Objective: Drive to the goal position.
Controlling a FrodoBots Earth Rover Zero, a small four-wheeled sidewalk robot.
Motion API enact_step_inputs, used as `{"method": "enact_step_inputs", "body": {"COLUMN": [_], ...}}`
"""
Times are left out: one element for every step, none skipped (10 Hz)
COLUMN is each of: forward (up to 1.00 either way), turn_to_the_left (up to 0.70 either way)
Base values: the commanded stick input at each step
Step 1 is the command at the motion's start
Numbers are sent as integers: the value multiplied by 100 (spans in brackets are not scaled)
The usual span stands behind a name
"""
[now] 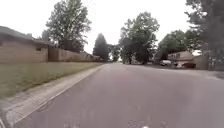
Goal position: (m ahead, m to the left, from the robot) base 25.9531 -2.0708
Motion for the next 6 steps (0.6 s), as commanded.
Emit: {"method": "enact_step_inputs", "body": {"forward": [70,70,70,70,70,70], "turn_to_the_left": [0,0,0,0,0,0]}}
